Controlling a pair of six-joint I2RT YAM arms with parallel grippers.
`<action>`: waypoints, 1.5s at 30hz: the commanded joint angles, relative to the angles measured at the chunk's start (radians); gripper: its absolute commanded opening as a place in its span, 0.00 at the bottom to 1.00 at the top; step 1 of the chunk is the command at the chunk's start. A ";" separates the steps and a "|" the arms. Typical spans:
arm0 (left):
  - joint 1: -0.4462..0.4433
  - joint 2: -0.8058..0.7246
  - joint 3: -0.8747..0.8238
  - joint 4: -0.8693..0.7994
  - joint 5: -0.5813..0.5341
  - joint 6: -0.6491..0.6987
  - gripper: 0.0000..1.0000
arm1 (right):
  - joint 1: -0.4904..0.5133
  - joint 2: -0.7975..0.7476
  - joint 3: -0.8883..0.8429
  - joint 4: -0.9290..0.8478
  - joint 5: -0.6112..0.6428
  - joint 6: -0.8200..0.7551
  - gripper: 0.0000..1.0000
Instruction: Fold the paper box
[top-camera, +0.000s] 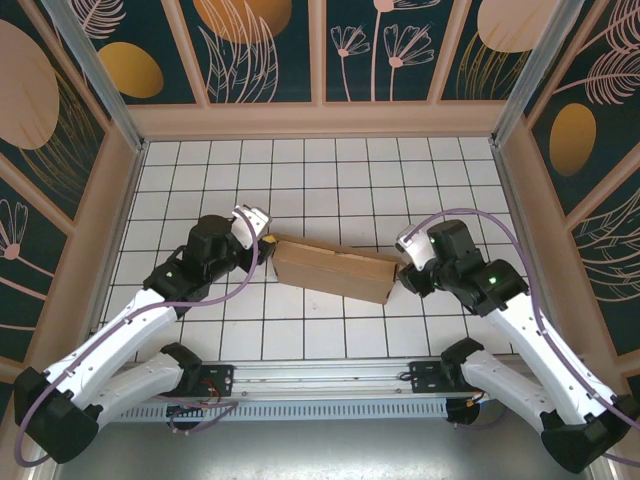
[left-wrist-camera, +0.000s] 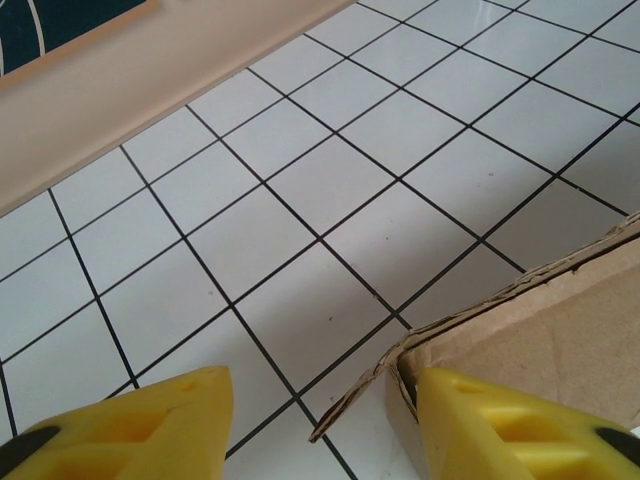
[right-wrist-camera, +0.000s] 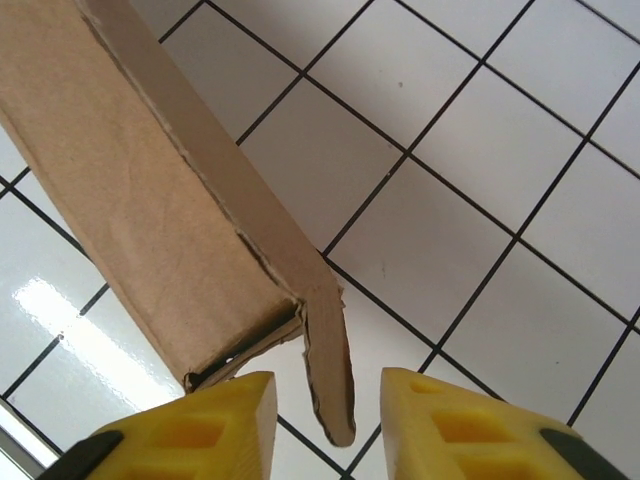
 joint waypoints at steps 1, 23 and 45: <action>0.007 0.001 -0.008 0.051 0.016 -0.016 0.48 | 0.006 0.020 0.029 -0.001 0.018 -0.002 0.29; 0.008 0.017 0.016 0.023 0.191 -0.073 0.13 | 0.006 0.162 0.144 -0.011 -0.045 0.064 0.01; 0.008 0.055 0.192 -0.110 0.129 0.041 0.52 | 0.042 0.267 0.166 0.101 0.038 -0.056 0.00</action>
